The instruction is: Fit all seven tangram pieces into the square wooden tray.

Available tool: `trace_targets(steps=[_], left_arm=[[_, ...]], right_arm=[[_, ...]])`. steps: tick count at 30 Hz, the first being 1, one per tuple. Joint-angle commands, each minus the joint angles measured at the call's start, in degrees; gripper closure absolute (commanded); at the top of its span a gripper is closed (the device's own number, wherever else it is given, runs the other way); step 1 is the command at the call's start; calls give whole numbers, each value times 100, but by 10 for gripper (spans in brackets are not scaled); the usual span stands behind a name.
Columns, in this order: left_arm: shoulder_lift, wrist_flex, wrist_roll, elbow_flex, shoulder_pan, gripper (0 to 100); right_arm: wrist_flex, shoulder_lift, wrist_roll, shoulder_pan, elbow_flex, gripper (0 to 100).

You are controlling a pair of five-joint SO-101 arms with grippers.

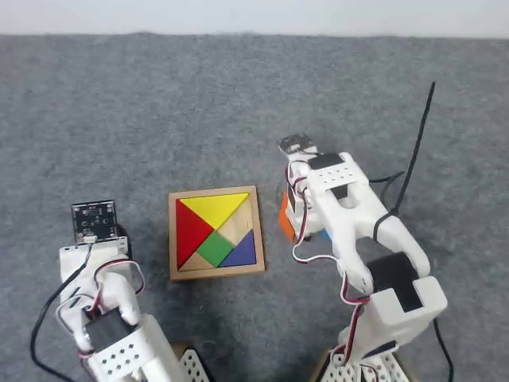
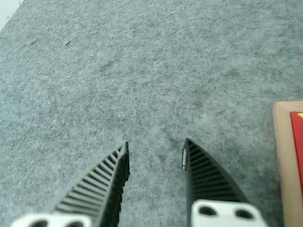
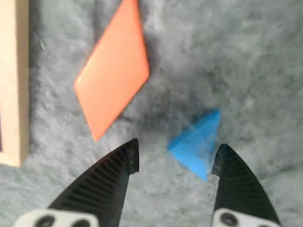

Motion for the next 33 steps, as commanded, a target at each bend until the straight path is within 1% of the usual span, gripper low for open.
trace_targets(steps=[1, 4, 9, 13, 15, 17, 29, 32, 33], left_arm=[[-132, 35, -62, -66, 53, 820], [-132, 35, -62, -66, 53, 820], [-132, 35, -62, -66, 53, 820], [-132, 35, -62, -66, 53, 820], [-132, 35, -62, -66, 53, 820], [-132, 35, -62, -66, 53, 820], [-132, 35, -62, -66, 53, 820], [-132, 35, -62, -66, 53, 820], [-132, 35, -62, -66, 53, 820]], right_arm=[[-198, -66, 396, 92, 176, 761], [-655, -66, 484, 101, 484, 761], [-752, -66, 633, 303, 501, 766], [-760, -66, 633, 593, 492, 849], [-760, -66, 615, 637, 492, 893], [-760, -66, 633, 620, 492, 913], [-760, -84, 624, 637, 492, 915], [-760, -127, 519, 620, 475, 914], [-743, -110, 352, 602, 404, 913]])
